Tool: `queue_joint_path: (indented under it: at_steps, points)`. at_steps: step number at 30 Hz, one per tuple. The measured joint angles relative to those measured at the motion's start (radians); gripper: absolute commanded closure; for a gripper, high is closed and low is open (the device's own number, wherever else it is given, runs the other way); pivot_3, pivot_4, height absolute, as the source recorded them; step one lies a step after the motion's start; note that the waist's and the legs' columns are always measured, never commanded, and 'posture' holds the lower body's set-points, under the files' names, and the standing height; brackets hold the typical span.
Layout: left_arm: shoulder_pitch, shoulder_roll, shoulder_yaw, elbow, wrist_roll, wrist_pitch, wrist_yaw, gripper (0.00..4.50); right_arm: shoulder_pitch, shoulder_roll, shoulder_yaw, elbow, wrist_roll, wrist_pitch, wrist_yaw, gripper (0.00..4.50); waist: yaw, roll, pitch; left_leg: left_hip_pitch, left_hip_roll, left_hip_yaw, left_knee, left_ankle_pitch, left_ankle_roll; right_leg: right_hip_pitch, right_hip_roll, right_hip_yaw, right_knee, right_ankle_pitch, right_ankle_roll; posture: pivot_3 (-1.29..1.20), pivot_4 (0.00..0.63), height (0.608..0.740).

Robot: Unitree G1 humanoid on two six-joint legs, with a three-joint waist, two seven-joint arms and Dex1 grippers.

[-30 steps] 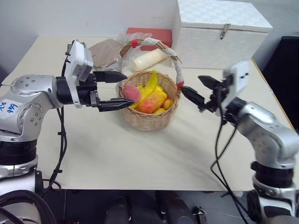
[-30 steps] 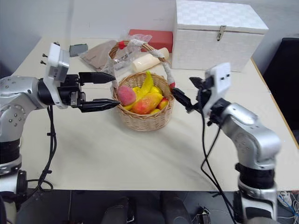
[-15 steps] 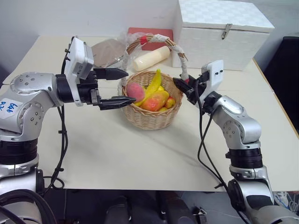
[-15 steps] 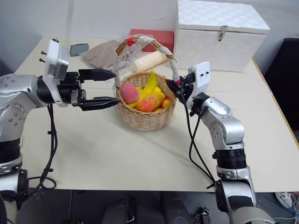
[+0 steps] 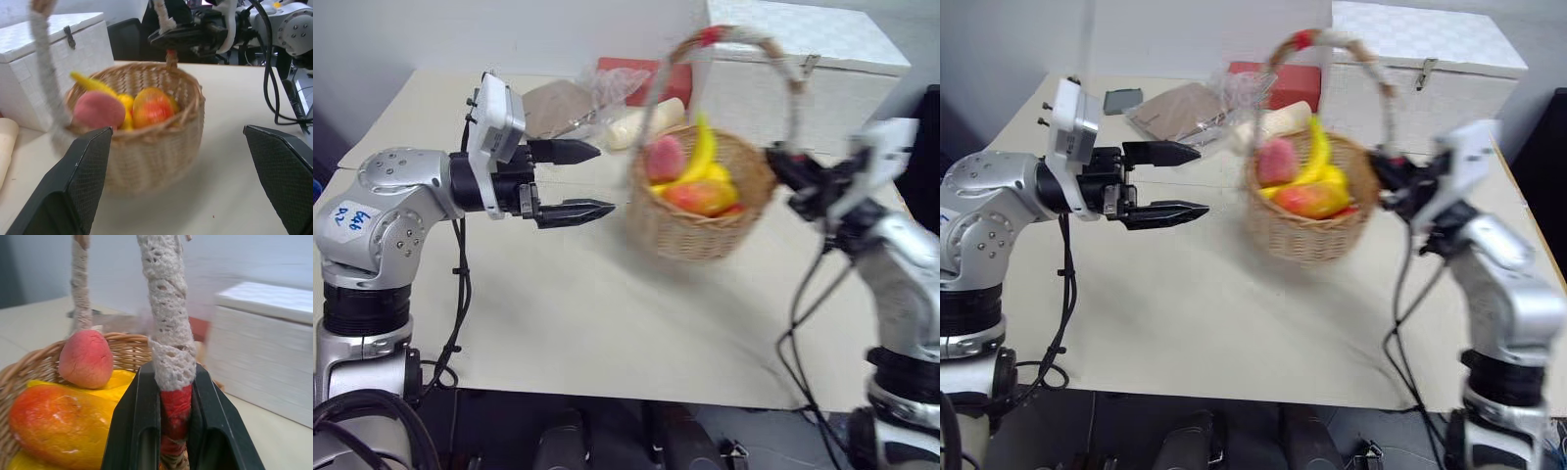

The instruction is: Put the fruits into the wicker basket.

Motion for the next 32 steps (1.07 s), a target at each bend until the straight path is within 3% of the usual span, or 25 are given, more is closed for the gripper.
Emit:
queue_joint_path:
  at_steps: [5,9,17,22,28,32]
  points:
    - [-0.009,-0.030,-0.012,0.027,0.000,-0.005,-0.028,0.00,0.193,-0.039,-0.164,-0.023,0.011,-0.007,0.031,4.24,-0.013,0.000,0.000,0.008,0.000,0.003,-0.002,0.000,-0.001,0.002,0.004,0.007,0.002,0.000,0.000,0.00,0.150,0.740]
    - [-0.037,-0.058,-0.037,0.062,0.006,-0.025,-0.046,0.00,0.306,-0.001,-0.200,-0.023,-0.022,-0.081,0.030,4.24,-0.019,0.000,0.000,0.013,0.000,0.003,-0.003,0.000,-0.001,0.007,0.005,0.009,0.002,0.000,0.000,0.00,0.150,0.740]
    - [-0.057,-0.082,-0.067,0.108,0.020,-0.045,-0.081,0.00,0.461,0.035,-0.232,-0.018,-0.017,-0.137,0.059,1.61,-0.016,0.001,0.000,0.013,0.000,0.002,-0.002,0.000,-0.001,0.009,0.004,0.008,0.001,0.000,0.001,0.00,0.150,0.740]
    - [-0.063,-0.089,-0.061,0.145,0.011,-0.043,-0.119,0.00,0.669,-0.045,-0.445,-0.019,0.097,-0.111,0.231,0.01,-0.007,0.002,-0.001,0.018,-0.001,0.000,-0.003,-0.002,0.000,0.017,0.004,0.007,-0.003,0.000,0.001,0.00,0.150,0.740]
    - [-0.070,-0.087,-0.035,0.156,-0.018,-0.038,-0.170,0.00,0.958,-0.209,-0.804,0.086,0.286,0.043,0.545,0.01,-0.010,0.002,-0.001,0.034,0.000,-0.002,-0.008,-0.011,0.009,0.037,0.005,0.004,-0.018,0.001,0.003,0.00,0.150,0.740]
    - [-0.069,-0.087,-0.035,0.175,-0.018,-0.036,-0.189,0.00,1.012,-0.296,-0.951,0.188,0.333,0.108,0.664,0.01,-0.020,-0.002,0.001,0.046,0.000,0.001,-0.013,-0.012,0.009,0.048,0.004,0.007,-0.024,0.001,0.004,0.00,0.150,0.740]
